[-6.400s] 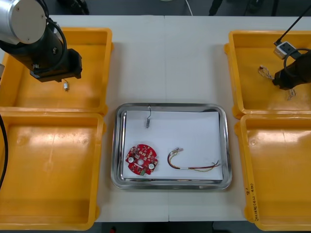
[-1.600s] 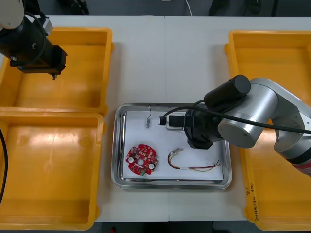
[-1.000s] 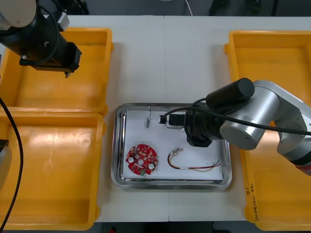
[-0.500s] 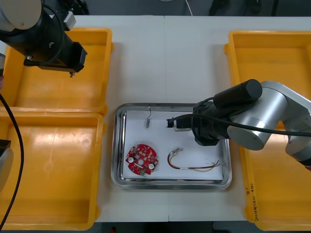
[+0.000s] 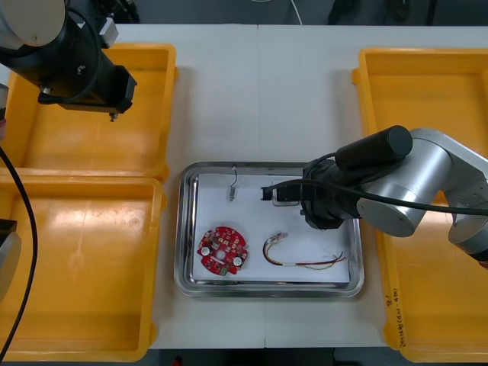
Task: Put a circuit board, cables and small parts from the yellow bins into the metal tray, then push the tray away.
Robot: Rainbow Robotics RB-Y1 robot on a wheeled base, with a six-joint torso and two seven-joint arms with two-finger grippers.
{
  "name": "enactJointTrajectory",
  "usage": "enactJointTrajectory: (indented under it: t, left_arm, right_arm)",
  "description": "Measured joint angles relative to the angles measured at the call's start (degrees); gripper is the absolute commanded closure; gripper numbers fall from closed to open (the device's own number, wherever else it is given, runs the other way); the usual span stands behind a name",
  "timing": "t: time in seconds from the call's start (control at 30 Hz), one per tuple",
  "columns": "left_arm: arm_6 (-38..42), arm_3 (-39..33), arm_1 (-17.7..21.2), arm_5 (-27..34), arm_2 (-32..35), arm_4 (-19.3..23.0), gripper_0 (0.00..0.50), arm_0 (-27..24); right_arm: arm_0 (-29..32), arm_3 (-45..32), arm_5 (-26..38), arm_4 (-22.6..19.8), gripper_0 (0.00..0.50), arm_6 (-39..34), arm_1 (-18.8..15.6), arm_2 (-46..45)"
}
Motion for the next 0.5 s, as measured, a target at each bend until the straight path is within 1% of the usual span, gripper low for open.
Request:
enactJointTrajectory:
  t: [0.23, 0.37, 0.43, 0.5]
  left_arm:
    - [0.01, 0.0, 0.0, 0.0, 0.0, 0.07, 0.5, 0.0]
    - [0.01, 0.0, 0.0, 0.0, 0.0, 0.08, 0.5, 0.0]
    - [0.01, 0.0, 0.0, 0.0, 0.0, 0.09, 0.5, 0.0]
    - [0.01, 0.0, 0.0, 0.0, 0.0, 0.11, 0.5, 0.0]
  right_arm:
    - [0.0, 0.0, -0.12, -0.13, 0.0, -0.2, 0.0, 0.0]
    - [0.0, 0.0, 0.14, -1.0, 0.0, -0.39, 0.05, -0.11]
    - [-0.01, 0.0, 1.53, -2.09, 0.0, -0.4, 0.23, -0.56]
    - [-0.02, 0.0, 4.44, -3.72, 0.0, -0.48, 0.78, -1.79]
